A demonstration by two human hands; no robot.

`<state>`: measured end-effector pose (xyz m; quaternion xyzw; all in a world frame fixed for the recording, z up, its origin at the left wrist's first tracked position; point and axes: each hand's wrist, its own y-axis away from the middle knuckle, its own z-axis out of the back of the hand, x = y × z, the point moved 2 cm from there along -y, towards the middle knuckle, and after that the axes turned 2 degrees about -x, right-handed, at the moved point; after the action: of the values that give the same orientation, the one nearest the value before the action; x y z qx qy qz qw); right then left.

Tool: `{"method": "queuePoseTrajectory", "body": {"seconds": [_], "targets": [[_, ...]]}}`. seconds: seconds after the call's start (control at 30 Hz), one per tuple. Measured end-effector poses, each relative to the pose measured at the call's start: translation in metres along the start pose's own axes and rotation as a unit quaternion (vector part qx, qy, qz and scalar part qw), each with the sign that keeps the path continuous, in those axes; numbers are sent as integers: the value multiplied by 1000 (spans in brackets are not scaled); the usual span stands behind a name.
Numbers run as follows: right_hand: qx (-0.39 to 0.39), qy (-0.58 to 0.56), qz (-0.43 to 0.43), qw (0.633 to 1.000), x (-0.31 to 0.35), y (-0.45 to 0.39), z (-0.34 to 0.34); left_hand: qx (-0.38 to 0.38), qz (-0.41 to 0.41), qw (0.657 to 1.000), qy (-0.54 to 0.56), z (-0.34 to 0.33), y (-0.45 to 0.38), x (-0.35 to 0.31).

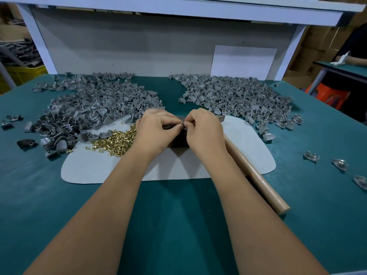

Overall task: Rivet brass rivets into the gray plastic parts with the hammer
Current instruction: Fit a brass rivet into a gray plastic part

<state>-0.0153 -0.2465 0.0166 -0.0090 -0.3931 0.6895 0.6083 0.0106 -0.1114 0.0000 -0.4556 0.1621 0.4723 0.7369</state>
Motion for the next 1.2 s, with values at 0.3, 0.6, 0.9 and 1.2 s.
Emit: {"method": "queuePoseTrajectory", "body": {"seconds": [0.3, 0.6, 0.9, 1.2], "targets": [[-97, -174, -127, 972, -8, 8, 10, -18, 21, 999, 29, 1, 3, 0], [-32, -42, -66, 996, -3, 10, 1, -42, 21, 999, 19, 4, 5, -3], [-21, -9, -37, 999, -7, 6, 0, -60, 110, 980, 154, 8, 10, -7], [-5, -31, -69, 997, -12, 2, -2, -1, 55, 996, 71, 8, 7, -5]]}}
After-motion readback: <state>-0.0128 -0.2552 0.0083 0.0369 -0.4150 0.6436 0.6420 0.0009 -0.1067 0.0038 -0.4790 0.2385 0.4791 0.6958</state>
